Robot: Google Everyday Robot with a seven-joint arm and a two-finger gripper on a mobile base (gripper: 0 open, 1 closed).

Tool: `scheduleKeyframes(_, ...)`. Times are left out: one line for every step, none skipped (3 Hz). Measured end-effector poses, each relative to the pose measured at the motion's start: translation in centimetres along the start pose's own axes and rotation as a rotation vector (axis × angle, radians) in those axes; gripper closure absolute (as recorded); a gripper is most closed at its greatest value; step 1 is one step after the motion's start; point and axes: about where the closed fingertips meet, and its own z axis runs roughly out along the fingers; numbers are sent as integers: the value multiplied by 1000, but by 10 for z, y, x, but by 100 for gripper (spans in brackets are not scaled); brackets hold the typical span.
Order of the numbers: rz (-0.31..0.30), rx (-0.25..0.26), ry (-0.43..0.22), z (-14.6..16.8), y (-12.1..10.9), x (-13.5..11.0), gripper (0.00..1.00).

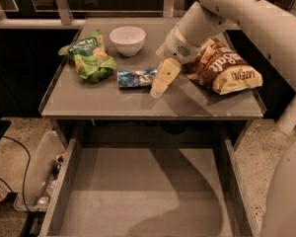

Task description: Place redbull can into top drawer

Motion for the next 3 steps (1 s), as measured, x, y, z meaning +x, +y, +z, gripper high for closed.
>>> scheduleKeyframes(-69,19,-13,-2,0,13,0)
scheduleKeyframes(-123,38,-14,1,-6,22,0)
scheduleKeyframes(-128,38,-14,1,-5,22,0)
